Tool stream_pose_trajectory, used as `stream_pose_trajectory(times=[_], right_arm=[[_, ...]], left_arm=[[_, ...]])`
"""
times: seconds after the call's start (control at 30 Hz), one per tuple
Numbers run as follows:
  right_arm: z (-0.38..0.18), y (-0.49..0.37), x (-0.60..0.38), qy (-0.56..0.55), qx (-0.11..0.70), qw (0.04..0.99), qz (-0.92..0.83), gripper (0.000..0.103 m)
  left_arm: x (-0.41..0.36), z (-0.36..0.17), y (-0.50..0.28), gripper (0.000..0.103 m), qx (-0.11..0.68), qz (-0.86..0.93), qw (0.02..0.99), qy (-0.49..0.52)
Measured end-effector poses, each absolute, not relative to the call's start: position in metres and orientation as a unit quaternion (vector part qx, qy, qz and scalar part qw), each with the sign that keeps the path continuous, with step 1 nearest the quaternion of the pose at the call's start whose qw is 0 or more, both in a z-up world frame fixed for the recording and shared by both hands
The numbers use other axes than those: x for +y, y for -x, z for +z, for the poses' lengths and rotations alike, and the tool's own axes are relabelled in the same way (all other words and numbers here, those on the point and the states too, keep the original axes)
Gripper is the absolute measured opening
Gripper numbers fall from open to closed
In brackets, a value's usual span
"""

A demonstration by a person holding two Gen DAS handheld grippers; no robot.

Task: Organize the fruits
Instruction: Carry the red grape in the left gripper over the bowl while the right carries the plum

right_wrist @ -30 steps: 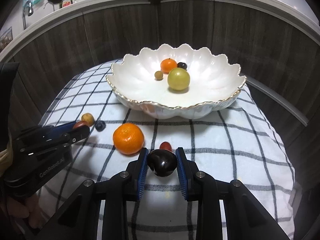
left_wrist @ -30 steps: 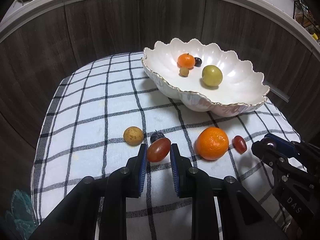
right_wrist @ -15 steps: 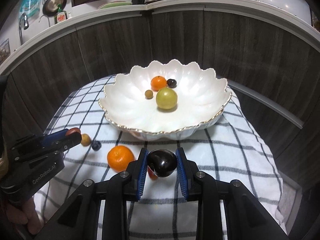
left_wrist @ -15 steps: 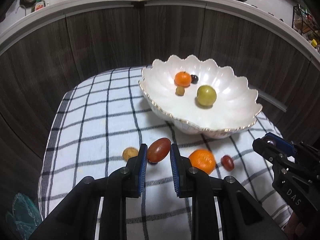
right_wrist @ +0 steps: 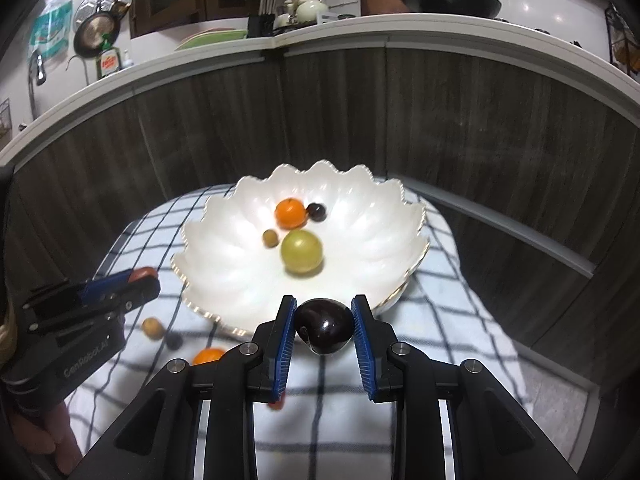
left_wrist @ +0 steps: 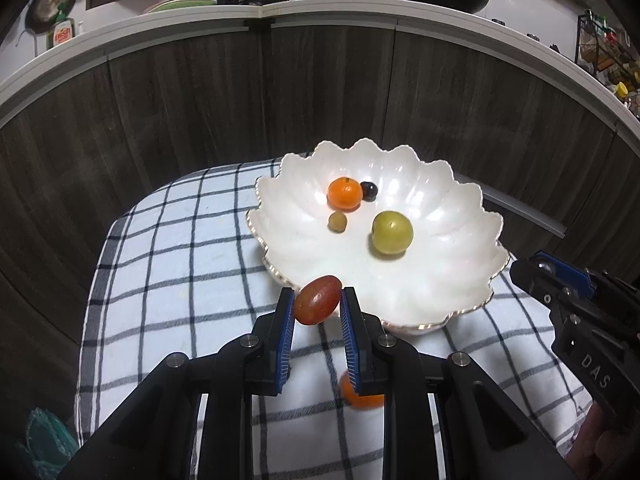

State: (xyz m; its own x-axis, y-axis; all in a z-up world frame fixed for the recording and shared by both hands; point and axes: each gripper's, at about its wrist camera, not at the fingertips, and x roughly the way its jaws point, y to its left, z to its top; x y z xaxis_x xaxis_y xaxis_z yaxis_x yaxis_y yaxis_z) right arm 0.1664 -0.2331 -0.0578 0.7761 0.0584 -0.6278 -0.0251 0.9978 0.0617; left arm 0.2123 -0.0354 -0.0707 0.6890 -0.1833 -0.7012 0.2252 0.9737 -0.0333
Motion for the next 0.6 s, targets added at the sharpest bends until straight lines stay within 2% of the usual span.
stream_pose_trajectory(times=[0.6], right_arm=[[-0.051, -0.216, -0.253, -0.023, 0.332, 0.943, 0.012, 0.03]], left_arm=[[-0.054, -0.073, -0.256, 0.023, 0.387, -0.124, 0.913, -0.028]])
